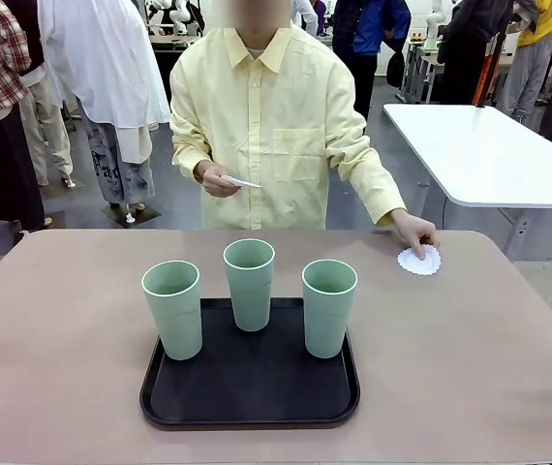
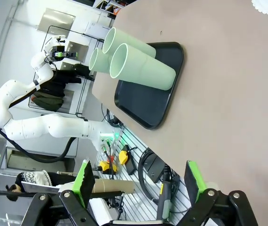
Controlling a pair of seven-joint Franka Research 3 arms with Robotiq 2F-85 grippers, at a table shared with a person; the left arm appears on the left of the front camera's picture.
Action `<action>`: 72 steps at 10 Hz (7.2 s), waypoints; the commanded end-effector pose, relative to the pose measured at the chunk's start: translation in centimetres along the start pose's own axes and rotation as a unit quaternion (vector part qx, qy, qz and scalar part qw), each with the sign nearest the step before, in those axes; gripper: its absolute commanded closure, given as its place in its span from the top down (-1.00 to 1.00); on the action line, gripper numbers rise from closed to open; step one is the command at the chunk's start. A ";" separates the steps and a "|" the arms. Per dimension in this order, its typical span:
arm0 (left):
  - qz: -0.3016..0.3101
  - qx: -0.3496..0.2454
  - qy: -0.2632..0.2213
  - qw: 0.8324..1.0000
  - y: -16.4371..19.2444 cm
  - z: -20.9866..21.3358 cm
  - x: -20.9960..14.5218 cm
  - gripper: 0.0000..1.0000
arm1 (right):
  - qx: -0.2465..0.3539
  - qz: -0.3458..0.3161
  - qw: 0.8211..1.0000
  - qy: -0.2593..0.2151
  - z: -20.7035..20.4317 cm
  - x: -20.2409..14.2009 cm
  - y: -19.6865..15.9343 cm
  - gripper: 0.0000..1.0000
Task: Place coasters on the table and set cups on them.
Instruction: Pick up one Reusable plastic cup and place it on a coaster set by the human.
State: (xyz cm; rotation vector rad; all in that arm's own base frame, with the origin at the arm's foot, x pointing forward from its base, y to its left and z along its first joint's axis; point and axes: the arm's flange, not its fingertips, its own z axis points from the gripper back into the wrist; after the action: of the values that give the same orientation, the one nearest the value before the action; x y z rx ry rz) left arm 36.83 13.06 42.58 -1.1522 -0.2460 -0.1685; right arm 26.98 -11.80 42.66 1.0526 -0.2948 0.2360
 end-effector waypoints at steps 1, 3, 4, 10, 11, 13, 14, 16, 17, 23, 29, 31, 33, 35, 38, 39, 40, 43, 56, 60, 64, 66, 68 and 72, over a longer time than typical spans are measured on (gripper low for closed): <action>-0.008 -0.008 -0.004 1.000 0.0 0.1 0.1 1.00 | 0.011 0.008 1.000 -0.008 0.0 0.4 -0.2 1.00; -0.008 -0.008 -0.004 1.000 0.0 0.1 0.1 1.00 | 0.011 0.008 1.000 -0.008 0.0 0.4 -0.2 1.00; -0.008 -0.008 -0.004 1.000 0.0 0.1 0.1 1.00 | 0.011 0.008 1.000 -0.008 0.0 0.4 -0.2 1.00; -0.008 -0.008 -0.004 1.000 0.0 0.1 0.1 1.00 | 0.011 0.008 1.000 -0.008 0.0 0.4 -0.2 1.00; -0.008 -0.008 -0.004 1.000 0.0 0.1 0.1 1.00 | 0.011 0.008 1.000 -0.008 0.0 0.4 -0.2 1.00; -0.008 -0.008 -0.004 1.000 0.0 0.1 0.1 1.00 | -0.024 0.078 0.997 0.008 -0.2 1.6 1.0 1.00; -0.008 -0.008 -0.004 1.000 0.0 0.1 0.1 1.00 | -0.071 0.178 0.981 0.016 -0.9 3.6 2.2 1.00; -0.008 -0.008 -0.004 1.000 0.0 0.1 0.1 1.00 | -0.108 0.354 0.925 0.092 -3.3 6.6 5.1 1.00; -0.008 -0.008 -0.004 1.000 0.0 0.1 0.1 1.00 | -0.118 0.411 0.897 0.112 -4.8 7.7 6.2 1.00; -0.008 -0.008 -0.004 1.000 0.0 0.1 0.1 1.00 | -0.138 0.530 0.816 0.185 -14.5 10.0 8.0 1.00; -0.008 -0.008 -0.004 1.000 0.0 0.1 0.1 1.00 | -0.131 0.521 0.820 0.197 -14.2 9.8 8.5 1.00; -0.008 -0.008 -0.004 1.000 0.0 0.1 0.1 1.00 | -0.093 0.568 0.803 0.157 -14.7 9.7 7.3 1.00; -0.008 -0.008 -0.004 1.000 0.0 0.1 0.1 1.00 | -0.012 0.569 0.813 0.125 -16.6 9.8 3.6 1.00; -0.008 -0.008 -0.004 1.000 0.0 0.1 0.1 1.00 | 0.030 0.573 0.814 0.088 -17.5 9.9 0.8 1.00; -0.008 -0.008 -0.004 1.000 0.0 0.1 0.1 1.00 | 0.036 0.588 0.807 0.047 -20.5 9.6 -1.8 1.00; -0.008 -0.008 -0.004 1.000 0.0 0.1 0.1 1.00 | 0.019 0.590 0.807 0.034 -21.3 9.5 -2.5 1.00; -0.008 -0.008 -0.004 1.000 0.0 0.1 0.1 1.00 | 0.017 0.594 0.803 0.027 -22.1 9.4 -3.2 1.00; -0.008 -0.008 -0.004 1.000 0.0 0.1 0.1 1.00 | 0.047 0.584 0.810 0.015 -24.1 9.1 -4.7 1.00; -0.008 -0.008 -0.004 1.000 0.0 0.1 0.1 1.00 | 0.130 0.531 0.837 -0.030 -26.7 8.4 -5.8 1.00; -0.008 -0.008 -0.004 1.000 0.0 0.1 0.1 1.00 | 0.151 0.538 0.828 -0.039 -28.4 8.4 -6.4 1.00; -0.008 -0.008 -0.004 1.000 0.0 0.1 0.1 1.00 | 0.178 0.542 0.821 -0.034 -30.2 8.1 -6.9 1.00; -0.008 -0.008 -0.004 1.000 0.0 0.1 0.1 1.00 | 0.189 0.549 0.813 -0.040 -30.6 8.0 -7.1 1.00; -0.008 -0.008 -0.004 1.000 0.0 0.1 0.1 1.00 | 0.205 0.563 0.799 -0.048 -31.2 8.0 -7.3 1.00; -0.008 -0.008 -0.004 1.000 0.0 0.1 0.1 1.00 | 0.205 0.565 0.798 -0.039 -33.7 8.2 -8.2 1.00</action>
State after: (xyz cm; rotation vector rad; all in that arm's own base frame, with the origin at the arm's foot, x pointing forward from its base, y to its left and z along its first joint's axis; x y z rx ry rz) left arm 36.87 13.10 42.57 -1.1502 -0.2445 -0.1680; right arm 41.15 13.25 24.33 1.2163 -0.9477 1.3961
